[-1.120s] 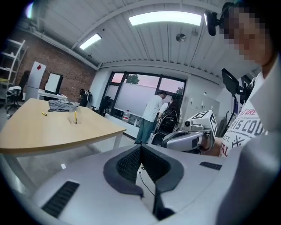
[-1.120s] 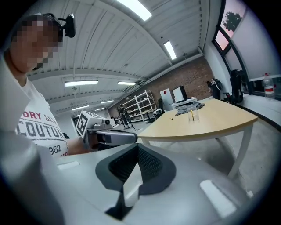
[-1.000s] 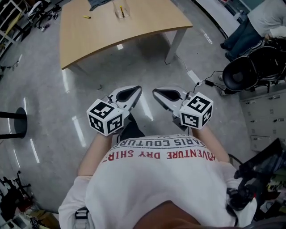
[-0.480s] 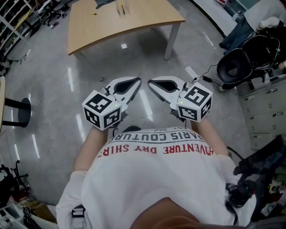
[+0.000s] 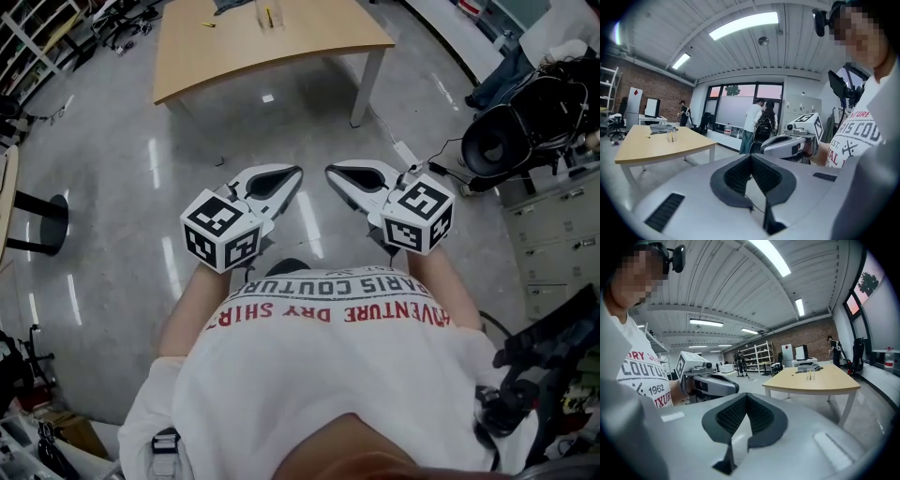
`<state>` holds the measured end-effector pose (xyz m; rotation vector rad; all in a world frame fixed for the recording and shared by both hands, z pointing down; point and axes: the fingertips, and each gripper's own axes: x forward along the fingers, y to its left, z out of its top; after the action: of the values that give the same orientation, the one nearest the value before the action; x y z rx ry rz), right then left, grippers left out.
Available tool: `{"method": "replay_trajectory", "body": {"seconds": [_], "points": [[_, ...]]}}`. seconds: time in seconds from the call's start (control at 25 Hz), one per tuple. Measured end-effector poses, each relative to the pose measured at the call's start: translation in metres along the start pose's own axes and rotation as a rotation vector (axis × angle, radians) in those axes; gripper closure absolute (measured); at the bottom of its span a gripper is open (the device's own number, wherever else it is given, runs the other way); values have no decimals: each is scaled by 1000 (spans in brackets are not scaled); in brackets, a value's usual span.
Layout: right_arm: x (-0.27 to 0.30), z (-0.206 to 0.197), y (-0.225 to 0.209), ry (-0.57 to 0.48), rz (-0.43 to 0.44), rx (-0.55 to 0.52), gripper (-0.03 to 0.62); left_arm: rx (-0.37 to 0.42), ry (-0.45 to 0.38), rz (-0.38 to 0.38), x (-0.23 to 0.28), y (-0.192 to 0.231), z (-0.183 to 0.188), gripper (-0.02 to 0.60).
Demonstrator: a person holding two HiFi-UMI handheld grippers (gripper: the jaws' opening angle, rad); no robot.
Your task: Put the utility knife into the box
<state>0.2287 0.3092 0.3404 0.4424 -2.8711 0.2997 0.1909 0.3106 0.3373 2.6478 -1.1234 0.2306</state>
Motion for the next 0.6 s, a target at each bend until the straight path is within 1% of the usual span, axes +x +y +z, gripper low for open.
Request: {"method": "replay_trajectory", "body": {"seconds": [0.28,0.6], "points": [[-7,-4,-4,-2,-14,20,594,3,9,0,1,-3,-2,579],[-9,-8,-7,-2,-19,47,594,-13,22,-5,3,-2,-8,578]]}}
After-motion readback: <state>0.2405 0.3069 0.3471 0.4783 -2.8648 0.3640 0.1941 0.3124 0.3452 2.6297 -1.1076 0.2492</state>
